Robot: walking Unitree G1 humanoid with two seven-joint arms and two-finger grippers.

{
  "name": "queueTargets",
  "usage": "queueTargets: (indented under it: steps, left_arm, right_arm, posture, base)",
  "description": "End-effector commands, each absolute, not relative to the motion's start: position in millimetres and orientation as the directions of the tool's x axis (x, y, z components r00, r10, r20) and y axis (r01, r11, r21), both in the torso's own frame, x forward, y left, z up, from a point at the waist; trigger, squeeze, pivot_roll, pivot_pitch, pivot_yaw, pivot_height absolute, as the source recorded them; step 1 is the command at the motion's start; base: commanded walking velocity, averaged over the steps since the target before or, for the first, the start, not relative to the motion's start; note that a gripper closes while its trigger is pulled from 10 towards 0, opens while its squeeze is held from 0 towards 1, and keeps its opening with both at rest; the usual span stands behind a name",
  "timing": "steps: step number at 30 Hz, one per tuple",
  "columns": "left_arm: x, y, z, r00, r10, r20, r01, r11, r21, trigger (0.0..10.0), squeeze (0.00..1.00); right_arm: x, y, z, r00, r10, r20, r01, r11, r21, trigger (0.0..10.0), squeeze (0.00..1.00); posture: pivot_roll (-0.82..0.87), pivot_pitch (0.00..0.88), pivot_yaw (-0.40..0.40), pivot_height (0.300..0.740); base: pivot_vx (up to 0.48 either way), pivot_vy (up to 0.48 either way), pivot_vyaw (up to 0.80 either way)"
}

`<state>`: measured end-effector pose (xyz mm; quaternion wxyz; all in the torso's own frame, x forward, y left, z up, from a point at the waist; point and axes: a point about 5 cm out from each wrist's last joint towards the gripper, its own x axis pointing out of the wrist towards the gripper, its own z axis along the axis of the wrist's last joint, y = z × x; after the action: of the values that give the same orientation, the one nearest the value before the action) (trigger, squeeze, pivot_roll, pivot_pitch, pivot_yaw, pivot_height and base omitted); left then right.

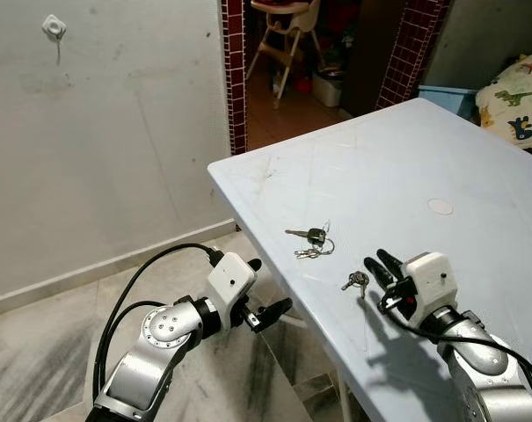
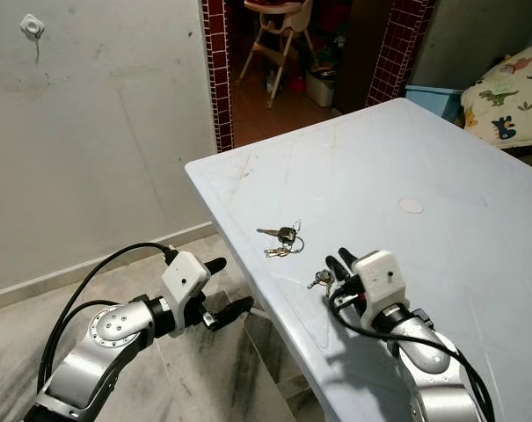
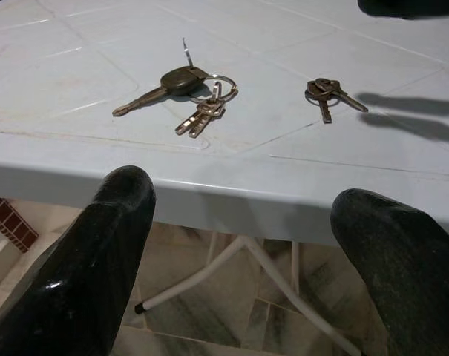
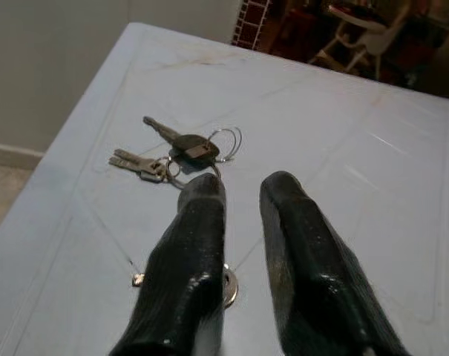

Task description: Hang keys on a hook

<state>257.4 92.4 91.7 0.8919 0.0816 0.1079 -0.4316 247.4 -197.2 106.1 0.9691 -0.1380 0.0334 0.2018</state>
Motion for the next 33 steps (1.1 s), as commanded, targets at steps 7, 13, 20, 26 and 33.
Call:
queueTargets:
  steps: [7,13,20,26,33]
  left_arm:
    - [260.0,91.7,96.4,0.599,-0.759,-0.255,0.794,0.603,0.071,10.0,0.00]
    - [260.5,89.9,104.6,0.601,-0.765,-0.230,0.795,0.602,0.075,10.0,0.00]
    - [262.9,85.5,110.2,0.609,-0.772,-0.184,0.791,0.607,0.073,10.0,0.00]
    - [260.4,85.4,106.4,0.600,-0.776,-0.196,0.798,0.599,0.068,10.0,0.00]
    - [256.6,84.3,104.2,0.593,-0.779,-0.204,0.802,0.594,0.060,10.0,0.00]
  right_arm:
    - [254.4,-193.7,96.1,0.906,0.395,-0.152,-0.422,0.867,-0.265,10.0,1.00]
    - [255.7,-193.4,74.7,0.888,0.390,-0.246,-0.442,0.870,-0.218,10.0,1.00]
    - [257.8,-189.1,65.1,0.874,0.400,-0.275,-0.456,0.871,-0.184,10.0,1.00]
    - [259.1,-191.1,62.4,0.874,0.393,-0.285,-0.452,0.873,-0.184,10.0,1.00]
    - [259.3,-194.4,56.1,0.871,0.374,-0.318,-0.441,0.882,-0.169,0.0,0.56]
  posture:
    - [0.07,0.000,-0.009,0.740]
    - [0.09,0.000,-0.013,0.740]
    - [0.09,0.000,-0.011,0.740]
    - [0.08,0.000,-0.009,0.740]
    - [0.08,0.000,-0.009,0.740]
  base:
    - [0.000,0.000,0.00]
    - [0.000,0.000,0.00]
    - [0.000,0.000,0.00]
    - [0.000,0.000,0.00]
    - [0.000,0.000,0.00]
